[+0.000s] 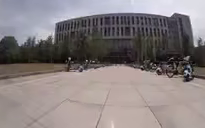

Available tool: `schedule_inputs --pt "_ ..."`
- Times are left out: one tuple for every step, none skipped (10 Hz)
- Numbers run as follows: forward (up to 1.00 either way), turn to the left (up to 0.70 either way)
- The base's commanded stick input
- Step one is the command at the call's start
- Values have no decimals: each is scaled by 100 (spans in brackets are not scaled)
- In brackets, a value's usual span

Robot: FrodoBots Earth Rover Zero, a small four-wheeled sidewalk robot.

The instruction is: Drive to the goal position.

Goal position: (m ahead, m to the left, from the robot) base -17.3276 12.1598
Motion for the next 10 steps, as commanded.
schedule_inputs --pt "100 -1" --pt "100 -7" --pt "100 -13" --pt "100 -20" --pt "100 -26" --pt "100 -32" --pt "89 -23" --pt "78 -13" --pt "67 -4" --pt "48 -10"
